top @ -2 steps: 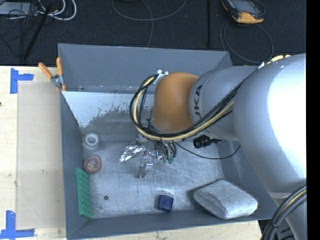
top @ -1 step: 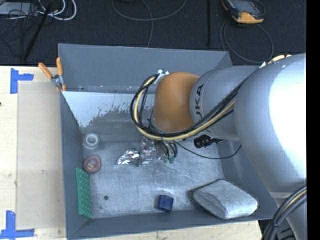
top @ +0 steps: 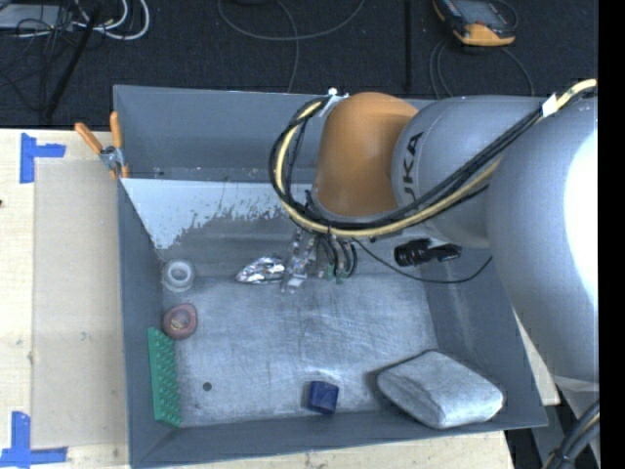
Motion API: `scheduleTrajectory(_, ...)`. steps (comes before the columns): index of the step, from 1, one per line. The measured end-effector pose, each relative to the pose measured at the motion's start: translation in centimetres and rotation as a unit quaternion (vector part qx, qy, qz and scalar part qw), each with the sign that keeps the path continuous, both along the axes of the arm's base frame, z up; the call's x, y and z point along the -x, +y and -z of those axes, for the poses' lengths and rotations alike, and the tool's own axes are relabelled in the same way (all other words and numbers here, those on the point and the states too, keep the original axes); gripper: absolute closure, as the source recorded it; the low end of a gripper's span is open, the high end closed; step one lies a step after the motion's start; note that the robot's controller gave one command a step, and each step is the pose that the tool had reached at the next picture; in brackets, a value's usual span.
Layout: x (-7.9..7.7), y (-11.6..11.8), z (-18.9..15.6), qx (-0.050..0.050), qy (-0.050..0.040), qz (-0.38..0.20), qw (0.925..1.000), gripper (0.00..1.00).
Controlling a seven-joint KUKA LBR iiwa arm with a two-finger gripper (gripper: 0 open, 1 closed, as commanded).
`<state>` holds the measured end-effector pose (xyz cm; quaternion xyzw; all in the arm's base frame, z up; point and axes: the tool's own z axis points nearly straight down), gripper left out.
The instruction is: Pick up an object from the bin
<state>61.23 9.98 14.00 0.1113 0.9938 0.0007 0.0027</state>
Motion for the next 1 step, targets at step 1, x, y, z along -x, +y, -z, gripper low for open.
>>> scheduleTrajectory(1, 1.10, 0.51, -9.19, -0.001, -0.0012, 0.001, 1.0000, 1.00)
